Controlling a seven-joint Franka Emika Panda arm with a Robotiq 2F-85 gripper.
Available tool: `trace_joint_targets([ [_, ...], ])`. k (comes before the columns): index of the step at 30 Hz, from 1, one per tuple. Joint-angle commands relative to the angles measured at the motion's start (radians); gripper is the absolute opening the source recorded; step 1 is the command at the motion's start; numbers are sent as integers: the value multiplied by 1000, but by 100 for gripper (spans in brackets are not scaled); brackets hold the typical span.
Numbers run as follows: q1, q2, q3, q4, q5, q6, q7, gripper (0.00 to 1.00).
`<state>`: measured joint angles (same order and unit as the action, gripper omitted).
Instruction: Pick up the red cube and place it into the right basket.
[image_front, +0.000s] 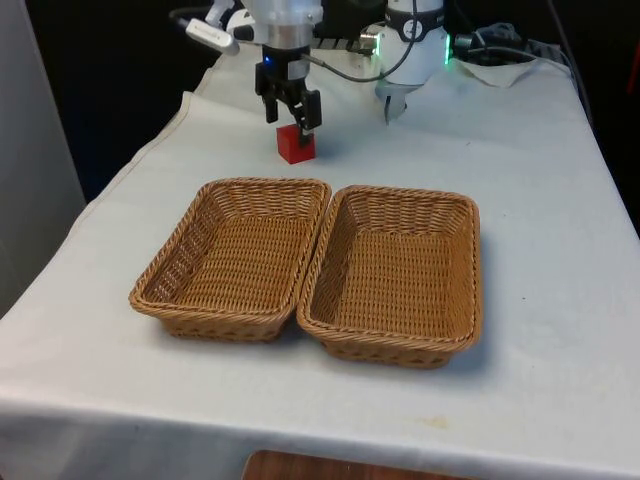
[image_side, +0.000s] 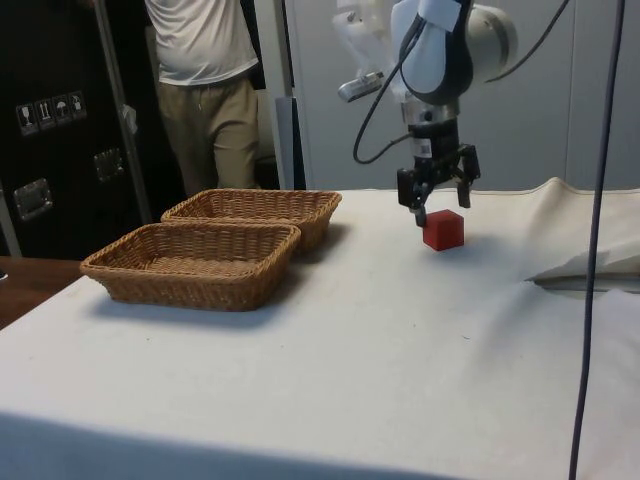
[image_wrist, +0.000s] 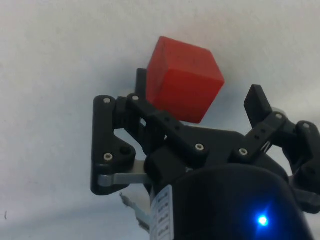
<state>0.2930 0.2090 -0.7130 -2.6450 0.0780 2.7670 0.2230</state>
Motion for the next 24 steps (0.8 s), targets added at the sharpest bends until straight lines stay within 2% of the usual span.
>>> trace_joint_targets([
  [1,-8,-12,13,-14,21,20,-14,100],
  [6,-7,4,18,-26,36,41,-6,100],
  [7,0,12,4,-20,16,29,1,100],
  [8,-7,7,19,-25,39,42,-4,100],
  [10,-8,12,23,-24,40,42,2,99],
  [11,-8,14,24,-23,40,43,5,93],
  [12,-9,18,27,-22,41,43,10,73],
  [14,-9,22,29,-20,42,44,13,49],
  [15,-9,23,29,-20,43,44,14,33],
  [16,-9,25,30,-19,45,45,14,22],
  [17,0,36,15,-14,25,36,24,12],
  [18,-9,26,31,-19,47,46,14,12],
  [19,-9,27,31,-19,49,46,14,4],
  [24,-9,27,31,-19,49,46,14,4],
])
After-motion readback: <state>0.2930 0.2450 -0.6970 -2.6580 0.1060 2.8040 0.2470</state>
